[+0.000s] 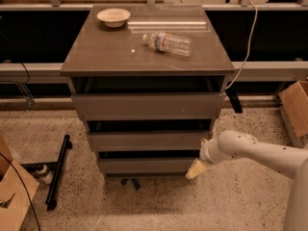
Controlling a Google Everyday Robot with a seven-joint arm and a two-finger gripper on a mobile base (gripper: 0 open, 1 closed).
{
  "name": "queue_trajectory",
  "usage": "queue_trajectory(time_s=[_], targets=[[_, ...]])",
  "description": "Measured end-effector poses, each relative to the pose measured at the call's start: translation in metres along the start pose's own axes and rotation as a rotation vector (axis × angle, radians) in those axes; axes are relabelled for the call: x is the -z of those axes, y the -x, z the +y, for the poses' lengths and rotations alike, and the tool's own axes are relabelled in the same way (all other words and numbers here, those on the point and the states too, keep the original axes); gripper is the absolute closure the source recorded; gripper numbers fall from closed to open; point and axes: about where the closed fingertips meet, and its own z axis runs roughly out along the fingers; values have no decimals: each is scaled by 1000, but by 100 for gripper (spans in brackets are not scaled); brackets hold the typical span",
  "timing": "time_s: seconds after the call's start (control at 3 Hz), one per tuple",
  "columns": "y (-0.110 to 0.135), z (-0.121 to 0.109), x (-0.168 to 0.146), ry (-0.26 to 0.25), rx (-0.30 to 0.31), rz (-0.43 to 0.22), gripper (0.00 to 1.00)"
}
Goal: Open bottom drawer
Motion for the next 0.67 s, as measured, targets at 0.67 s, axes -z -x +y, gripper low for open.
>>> queue_trajectory(time_s=[0.67], targets=[[-24, 16, -42, 88, -36, 14, 0]])
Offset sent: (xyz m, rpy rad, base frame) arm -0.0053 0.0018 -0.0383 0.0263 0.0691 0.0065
